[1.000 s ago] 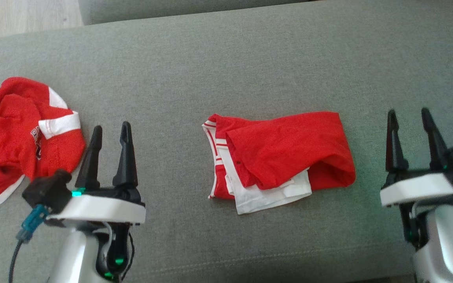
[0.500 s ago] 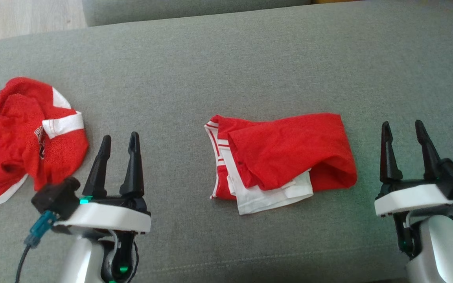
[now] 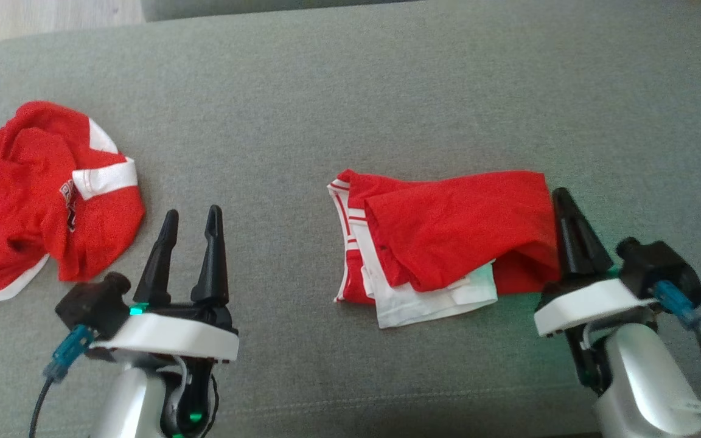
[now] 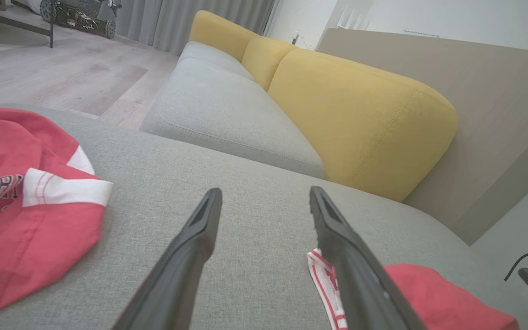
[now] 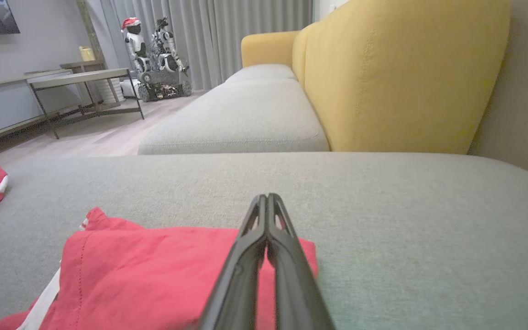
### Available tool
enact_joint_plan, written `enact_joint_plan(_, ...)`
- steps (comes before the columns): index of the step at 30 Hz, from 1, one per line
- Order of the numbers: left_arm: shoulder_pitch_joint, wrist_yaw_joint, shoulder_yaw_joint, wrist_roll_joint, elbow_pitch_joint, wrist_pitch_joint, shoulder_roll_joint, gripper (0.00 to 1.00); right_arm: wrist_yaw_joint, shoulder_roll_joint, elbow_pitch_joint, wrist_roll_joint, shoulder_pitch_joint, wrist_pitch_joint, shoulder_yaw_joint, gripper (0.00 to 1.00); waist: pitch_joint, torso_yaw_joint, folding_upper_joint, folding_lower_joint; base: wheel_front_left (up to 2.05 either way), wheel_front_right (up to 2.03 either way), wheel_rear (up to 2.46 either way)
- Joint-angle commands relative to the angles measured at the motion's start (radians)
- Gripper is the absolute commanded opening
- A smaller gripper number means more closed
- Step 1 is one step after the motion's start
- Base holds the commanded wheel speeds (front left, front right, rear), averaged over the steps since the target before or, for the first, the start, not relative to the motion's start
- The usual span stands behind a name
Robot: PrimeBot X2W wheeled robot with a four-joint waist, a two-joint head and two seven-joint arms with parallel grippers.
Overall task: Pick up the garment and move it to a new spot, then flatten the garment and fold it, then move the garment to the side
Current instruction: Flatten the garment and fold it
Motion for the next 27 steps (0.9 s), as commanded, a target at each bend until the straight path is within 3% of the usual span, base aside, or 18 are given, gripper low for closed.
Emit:
enact_joint_plan(1,-0.046,-0.008,0.025,0.006,-0.032,-0.005,0.006,1.00,0.007,-0.007,0.008,0.011,-0.051,-0.011,0.041,0.00,0.014,0.009,0.0000,0.0000,0.00,0.00,0.00)
enact_joint_plan(11,-0.065,-0.012,0.014,0.007,-0.022,-0.005,0.006,1.00,0.007,0.003,0.329,0.059,-0.156,-0.011,0.194,0.00,0.039,0.038,0.0000,0.0000,0.00,0.00,0.00)
enact_joint_plan(17,-0.070,-0.013,0.012,0.007,-0.019,-0.005,0.006,1.00,0.007,0.013,0.438,0.089,-0.198,-0.003,0.305,0.00,0.041,0.048,0.0000,0.0000,0.00,0.00,0.00)
enact_joint_plan(20,-0.069,-0.012,0.011,0.007,-0.017,-0.005,0.006,1.00,0.007,0.015,0.442,0.099,-0.229,-0.007,0.297,0.00,0.038,0.052,0.0000,0.0000,0.00,0.00,0.00)
enact_joint_plan(27,-0.065,-0.004,0.013,0.003,-0.017,-0.005,0.006,1.00,0.007,0.022,0.279,0.018,-0.226,-0.011,0.162,0.00,0.032,0.053,0.0000,0.0000,0.00,0.00,0.00)
